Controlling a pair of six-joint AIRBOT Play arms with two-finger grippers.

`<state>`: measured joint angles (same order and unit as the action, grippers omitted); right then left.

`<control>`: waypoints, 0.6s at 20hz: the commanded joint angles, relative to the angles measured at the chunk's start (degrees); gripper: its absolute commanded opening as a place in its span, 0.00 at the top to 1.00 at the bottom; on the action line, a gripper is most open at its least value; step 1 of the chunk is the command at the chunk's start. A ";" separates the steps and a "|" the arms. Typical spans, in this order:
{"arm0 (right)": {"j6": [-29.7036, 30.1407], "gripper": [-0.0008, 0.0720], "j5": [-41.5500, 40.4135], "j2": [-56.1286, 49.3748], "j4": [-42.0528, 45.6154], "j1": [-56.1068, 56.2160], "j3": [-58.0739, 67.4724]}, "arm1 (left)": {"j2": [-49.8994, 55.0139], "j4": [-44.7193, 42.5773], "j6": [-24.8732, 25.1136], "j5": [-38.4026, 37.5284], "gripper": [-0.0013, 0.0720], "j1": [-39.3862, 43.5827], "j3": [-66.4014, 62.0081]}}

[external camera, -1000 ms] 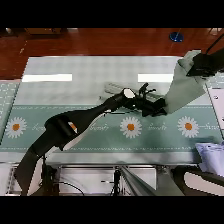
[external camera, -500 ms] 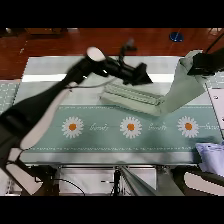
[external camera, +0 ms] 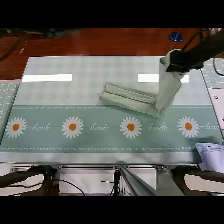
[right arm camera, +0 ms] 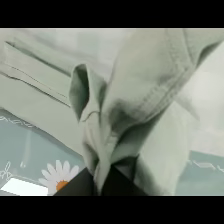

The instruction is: Fold the shirts.

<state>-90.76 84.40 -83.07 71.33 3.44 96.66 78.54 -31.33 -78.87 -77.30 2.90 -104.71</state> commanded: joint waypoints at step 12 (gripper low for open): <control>-8.66 0.62 -26.49 -21.59 -1.44 26.82 0.00 | -10.60 -0.70 1.79 -15.54 0.95 -11.78 0.04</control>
<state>-98.61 64.12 -101.34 71.81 25.87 96.64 68.60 -32.10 -77.67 -90.70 -8.56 -104.68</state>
